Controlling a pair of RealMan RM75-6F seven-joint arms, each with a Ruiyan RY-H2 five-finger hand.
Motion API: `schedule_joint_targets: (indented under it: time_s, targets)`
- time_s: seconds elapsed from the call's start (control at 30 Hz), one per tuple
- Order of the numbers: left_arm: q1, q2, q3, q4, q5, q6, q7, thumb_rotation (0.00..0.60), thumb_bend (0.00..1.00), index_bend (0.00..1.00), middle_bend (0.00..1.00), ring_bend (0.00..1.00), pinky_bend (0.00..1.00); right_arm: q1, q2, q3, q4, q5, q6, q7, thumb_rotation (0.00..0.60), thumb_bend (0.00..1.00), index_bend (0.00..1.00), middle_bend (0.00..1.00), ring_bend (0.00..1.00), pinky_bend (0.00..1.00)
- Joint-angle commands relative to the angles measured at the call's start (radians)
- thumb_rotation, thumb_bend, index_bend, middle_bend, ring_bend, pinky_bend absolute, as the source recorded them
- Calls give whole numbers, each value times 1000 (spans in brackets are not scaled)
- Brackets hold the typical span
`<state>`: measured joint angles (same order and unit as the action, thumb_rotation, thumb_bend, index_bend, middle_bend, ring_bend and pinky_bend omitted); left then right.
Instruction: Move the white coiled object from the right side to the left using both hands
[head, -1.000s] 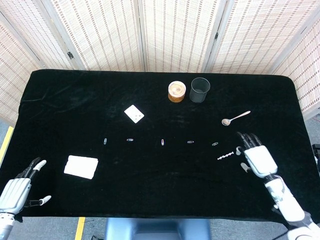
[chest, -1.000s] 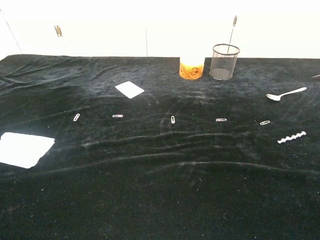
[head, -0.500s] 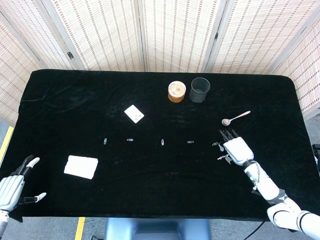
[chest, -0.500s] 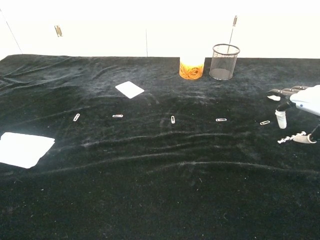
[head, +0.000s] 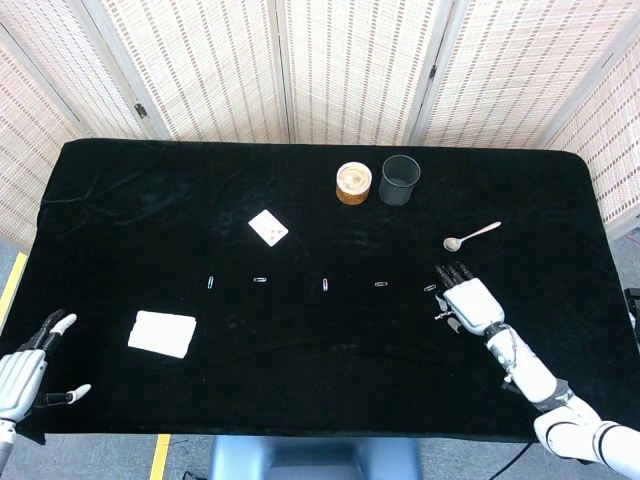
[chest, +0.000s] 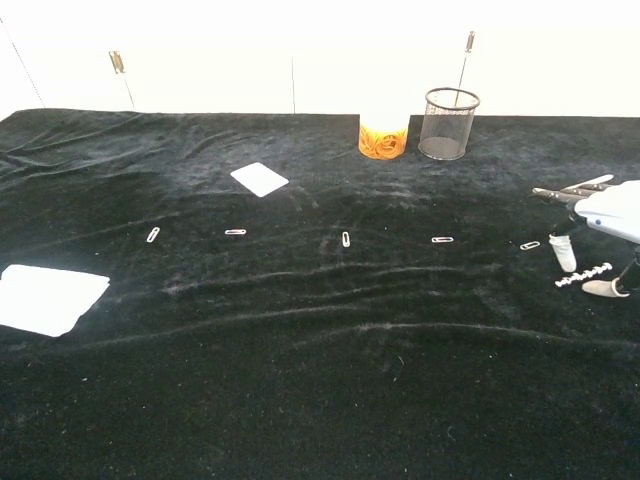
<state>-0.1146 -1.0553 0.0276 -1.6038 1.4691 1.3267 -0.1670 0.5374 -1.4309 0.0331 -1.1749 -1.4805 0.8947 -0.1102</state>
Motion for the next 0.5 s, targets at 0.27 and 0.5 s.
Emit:
schedule_joint_targets:
  time_s: [0.27,0.5]
  targets:
    - [5,7,-2,8,-1,5,-26,600,148,0,0,183,332,22,-14,-4,21,15,-23,6,600,329,524,0,46,59]
    - [6,8,-3,9,-4,4,-34,600,148,0,0,183,332,31,-13,-10,20,35,-50,-8,600,345,547,0,47,59]
